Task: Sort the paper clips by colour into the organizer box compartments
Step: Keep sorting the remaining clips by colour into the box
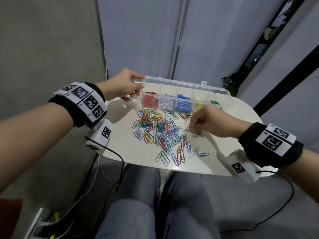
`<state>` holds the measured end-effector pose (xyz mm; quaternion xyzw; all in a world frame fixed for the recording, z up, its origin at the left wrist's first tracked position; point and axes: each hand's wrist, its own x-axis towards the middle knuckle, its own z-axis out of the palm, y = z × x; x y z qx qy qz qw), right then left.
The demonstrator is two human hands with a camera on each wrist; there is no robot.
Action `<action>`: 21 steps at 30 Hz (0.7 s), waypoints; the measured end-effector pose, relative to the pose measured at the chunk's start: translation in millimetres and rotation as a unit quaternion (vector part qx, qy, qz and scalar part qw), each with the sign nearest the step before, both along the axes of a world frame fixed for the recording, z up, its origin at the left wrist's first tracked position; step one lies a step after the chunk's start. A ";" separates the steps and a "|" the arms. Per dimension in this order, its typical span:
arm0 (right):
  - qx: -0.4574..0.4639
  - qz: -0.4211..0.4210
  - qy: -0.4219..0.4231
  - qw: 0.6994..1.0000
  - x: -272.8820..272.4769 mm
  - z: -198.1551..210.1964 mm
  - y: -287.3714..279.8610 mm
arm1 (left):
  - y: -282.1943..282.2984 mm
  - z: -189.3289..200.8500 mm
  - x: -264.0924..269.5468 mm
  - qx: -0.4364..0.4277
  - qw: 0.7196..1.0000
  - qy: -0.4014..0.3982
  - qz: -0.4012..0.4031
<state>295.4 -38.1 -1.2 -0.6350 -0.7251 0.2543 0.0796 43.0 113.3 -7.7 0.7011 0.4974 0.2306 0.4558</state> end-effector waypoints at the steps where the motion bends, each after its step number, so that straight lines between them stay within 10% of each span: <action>1: 0.004 -0.008 0.025 1.000 0.6 3.2 0.6 | -0.2 0.3 -0.2 0.000 1.000 0.001 -0.001; 21: 0.037 -0.035 0.013 0.999 4.9 6.4 4.7 | -1.4 0.4 0.7 -0.003 1.000 0.000 0.001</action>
